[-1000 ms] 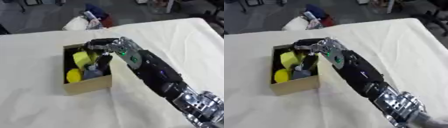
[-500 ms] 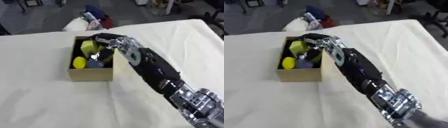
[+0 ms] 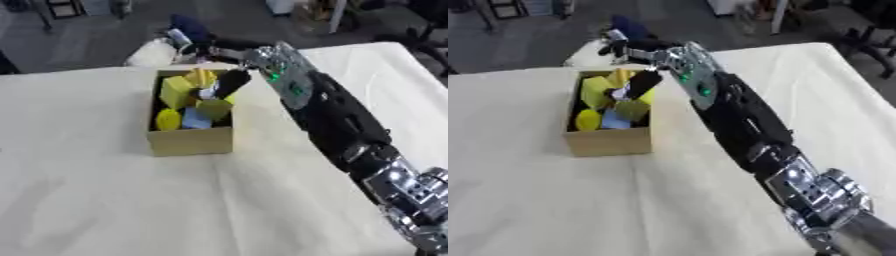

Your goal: Pick up objects on the table and place them in the box.

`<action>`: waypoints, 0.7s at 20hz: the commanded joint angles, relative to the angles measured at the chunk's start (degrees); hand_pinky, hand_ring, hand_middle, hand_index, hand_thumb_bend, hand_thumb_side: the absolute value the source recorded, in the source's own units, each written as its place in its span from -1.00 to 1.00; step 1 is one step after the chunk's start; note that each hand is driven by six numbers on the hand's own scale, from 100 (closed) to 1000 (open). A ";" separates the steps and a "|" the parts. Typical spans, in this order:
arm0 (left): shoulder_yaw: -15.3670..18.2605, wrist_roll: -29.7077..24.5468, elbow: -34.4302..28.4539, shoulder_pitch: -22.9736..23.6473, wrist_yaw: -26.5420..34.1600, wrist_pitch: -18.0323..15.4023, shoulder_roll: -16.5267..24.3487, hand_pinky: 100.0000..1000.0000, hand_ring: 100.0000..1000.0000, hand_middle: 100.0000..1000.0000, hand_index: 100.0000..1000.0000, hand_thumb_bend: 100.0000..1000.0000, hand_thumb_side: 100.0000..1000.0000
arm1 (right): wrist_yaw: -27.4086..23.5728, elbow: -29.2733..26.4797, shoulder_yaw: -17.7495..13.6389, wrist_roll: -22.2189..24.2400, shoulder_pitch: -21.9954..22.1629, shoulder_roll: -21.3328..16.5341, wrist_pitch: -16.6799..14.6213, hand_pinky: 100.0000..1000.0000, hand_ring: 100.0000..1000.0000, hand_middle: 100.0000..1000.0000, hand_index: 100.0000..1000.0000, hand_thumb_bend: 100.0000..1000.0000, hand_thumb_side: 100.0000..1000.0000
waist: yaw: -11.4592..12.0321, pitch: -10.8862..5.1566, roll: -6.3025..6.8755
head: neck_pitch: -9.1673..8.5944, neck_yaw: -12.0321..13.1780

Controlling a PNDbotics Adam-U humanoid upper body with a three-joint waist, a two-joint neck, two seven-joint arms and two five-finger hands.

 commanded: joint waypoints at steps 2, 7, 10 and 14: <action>0.45 0.18 -0.46 -0.09 -0.17 0.02 0.83 0.53 0.14 0.14 0.58 0.42 0.04 | -5.20 -6.74 -1.80 -4.73 -0.65 -3.40 1.92 0.76 0.89 0.91 1.00 -0.71 -0.37 | -0.72 -2.07 -0.95 | 0.08 0.92; 1.15 1.79 0.11 0.49 -0.37 0.21 0.75 0.53 0.15 0.15 0.58 0.42 0.03 | -14.70 -18.99 -3.92 -13.41 4.97 -6.71 4.11 0.62 0.78 0.76 0.97 -0.94 -0.54 | -2.69 -2.24 -1.23 | 0.41 3.00; 1.47 3.20 0.49 0.53 -0.35 0.30 0.76 0.53 0.17 0.17 0.57 0.40 0.02 | -23.14 -28.45 -6.40 -19.69 11.54 -8.52 5.75 0.51 0.66 0.64 0.88 -1.00 -0.57 | -4.25 -2.06 -1.41 | 0.58 5.17; 1.75 4.78 0.75 0.37 -0.25 0.02 0.68 0.54 0.21 0.23 0.59 0.40 0.02 | -33.70 -38.63 -9.07 -25.94 20.83 -10.31 5.98 0.48 0.60 0.56 0.84 -1.00 -0.57 | -6.12 -1.57 -1.59 | 0.65 7.21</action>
